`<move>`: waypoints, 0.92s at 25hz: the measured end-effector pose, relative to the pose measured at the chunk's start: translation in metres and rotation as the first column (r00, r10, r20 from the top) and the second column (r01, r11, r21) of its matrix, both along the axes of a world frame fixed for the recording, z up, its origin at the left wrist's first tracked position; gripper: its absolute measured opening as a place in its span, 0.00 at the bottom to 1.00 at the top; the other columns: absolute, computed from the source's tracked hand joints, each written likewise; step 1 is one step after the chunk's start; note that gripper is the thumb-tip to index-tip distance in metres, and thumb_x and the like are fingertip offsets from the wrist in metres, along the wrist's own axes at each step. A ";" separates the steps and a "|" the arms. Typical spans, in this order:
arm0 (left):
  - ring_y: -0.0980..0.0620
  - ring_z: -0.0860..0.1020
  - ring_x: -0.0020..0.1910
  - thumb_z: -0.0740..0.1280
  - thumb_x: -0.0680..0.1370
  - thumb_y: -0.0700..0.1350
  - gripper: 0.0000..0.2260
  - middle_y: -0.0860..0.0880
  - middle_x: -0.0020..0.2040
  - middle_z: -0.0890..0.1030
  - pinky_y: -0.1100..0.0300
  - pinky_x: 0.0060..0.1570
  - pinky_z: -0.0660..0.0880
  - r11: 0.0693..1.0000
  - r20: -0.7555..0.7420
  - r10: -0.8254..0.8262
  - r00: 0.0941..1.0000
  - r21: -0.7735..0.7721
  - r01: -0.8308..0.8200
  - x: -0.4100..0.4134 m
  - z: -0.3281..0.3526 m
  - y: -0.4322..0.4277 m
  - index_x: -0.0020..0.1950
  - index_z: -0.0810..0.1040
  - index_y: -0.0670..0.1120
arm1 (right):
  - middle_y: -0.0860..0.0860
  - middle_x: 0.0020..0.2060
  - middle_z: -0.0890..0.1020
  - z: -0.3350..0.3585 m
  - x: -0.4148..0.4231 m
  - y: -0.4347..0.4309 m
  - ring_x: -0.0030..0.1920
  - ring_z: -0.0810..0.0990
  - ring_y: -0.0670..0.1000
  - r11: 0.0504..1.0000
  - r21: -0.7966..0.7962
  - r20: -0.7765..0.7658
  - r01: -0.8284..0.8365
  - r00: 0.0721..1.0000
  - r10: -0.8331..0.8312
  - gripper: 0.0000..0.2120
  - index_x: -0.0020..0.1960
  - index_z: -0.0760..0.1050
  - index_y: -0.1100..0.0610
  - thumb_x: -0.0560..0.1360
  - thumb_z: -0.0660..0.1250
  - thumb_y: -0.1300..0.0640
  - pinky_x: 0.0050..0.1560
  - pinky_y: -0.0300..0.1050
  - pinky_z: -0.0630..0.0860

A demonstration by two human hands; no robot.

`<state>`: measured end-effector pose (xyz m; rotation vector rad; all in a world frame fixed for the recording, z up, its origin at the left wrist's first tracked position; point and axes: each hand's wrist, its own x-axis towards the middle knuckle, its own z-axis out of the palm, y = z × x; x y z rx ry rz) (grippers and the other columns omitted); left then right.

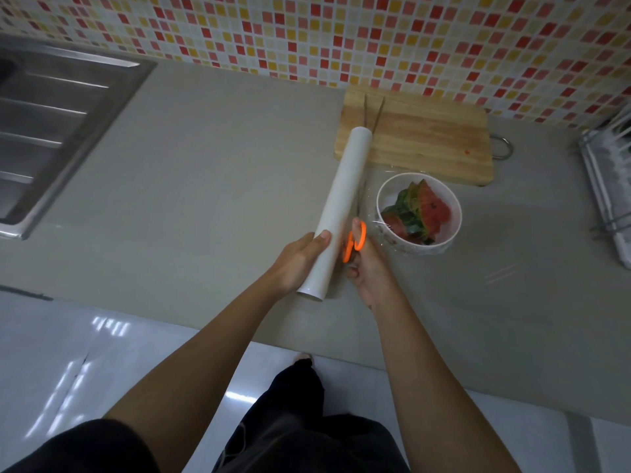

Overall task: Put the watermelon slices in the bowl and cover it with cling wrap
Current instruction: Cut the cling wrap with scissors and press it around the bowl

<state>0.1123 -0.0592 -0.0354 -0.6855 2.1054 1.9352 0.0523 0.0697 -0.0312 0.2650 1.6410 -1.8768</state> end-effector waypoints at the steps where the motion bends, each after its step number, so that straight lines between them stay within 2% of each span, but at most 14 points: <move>1: 0.42 0.80 0.52 0.59 0.71 0.65 0.27 0.40 0.54 0.81 0.43 0.58 0.73 1.000 0.005 -0.008 1.000 -0.007 0.008 0.001 0.000 -0.002 0.53 0.78 0.44 | 0.43 0.24 0.70 0.002 -0.003 -0.002 0.25 0.66 0.40 1.000 -0.021 -0.006 0.004 1.000 -0.005 0.18 0.31 0.67 0.48 0.73 0.63 0.39 0.24 0.36 0.53; 5: 0.45 0.80 0.49 0.60 0.69 0.67 0.24 0.44 0.53 0.82 0.45 0.58 0.74 1.000 0.010 -0.018 1.000 0.022 0.018 0.005 -0.001 -0.011 0.50 0.79 0.49 | 0.45 0.27 0.69 0.009 -0.022 -0.014 0.26 0.66 0.42 0.997 0.010 -0.014 0.074 0.997 -0.074 0.18 0.32 0.67 0.49 0.73 0.64 0.39 0.23 0.37 0.53; 8: 0.48 0.79 0.45 0.61 0.69 0.67 0.22 0.46 0.48 0.81 0.46 0.55 0.74 0.999 0.004 -0.025 1.000 0.033 0.025 0.005 0.001 -0.018 0.46 0.79 0.51 | 0.45 0.25 0.68 0.007 -0.030 -0.023 0.26 0.63 0.44 0.995 0.049 -0.072 0.089 0.994 -0.086 0.19 0.31 0.66 0.50 0.73 0.64 0.40 0.22 0.37 0.53; 12: 0.49 0.79 0.44 0.62 0.68 0.68 0.25 0.47 0.47 0.82 0.51 0.50 0.74 0.998 0.015 -0.038 0.999 0.050 0.037 0.006 0.002 -0.031 0.49 0.80 0.48 | 0.46 0.27 0.70 0.007 -0.037 -0.034 0.27 0.64 0.43 0.993 0.053 -0.052 0.105 0.993 -0.102 0.18 0.31 0.67 0.50 0.72 0.65 0.40 0.21 0.36 0.53; 16: 0.53 0.80 0.41 0.61 0.73 0.62 0.20 0.49 0.45 0.83 0.56 0.45 0.75 0.992 0.018 -0.062 0.998 0.108 0.059 0.008 0.002 -0.048 0.51 0.80 0.48 | 0.49 0.29 0.70 0.009 -0.048 -0.049 0.27 0.64 0.45 0.986 0.080 -0.059 0.148 0.988 -0.143 0.17 0.33 0.67 0.51 0.73 0.66 0.41 0.21 0.36 0.53; 23: 0.55 0.81 0.38 0.61 0.72 0.62 0.21 0.52 0.41 0.83 0.61 0.38 0.76 0.984 0.058 -0.104 0.993 0.151 0.094 0.007 0.006 -0.074 0.52 0.79 0.48 | 0.48 0.30 0.70 -0.001 -0.069 -0.065 0.28 0.65 0.45 0.987 0.090 -0.041 0.134 0.991 -0.131 0.17 0.35 0.68 0.51 0.71 0.66 0.39 0.23 0.37 0.55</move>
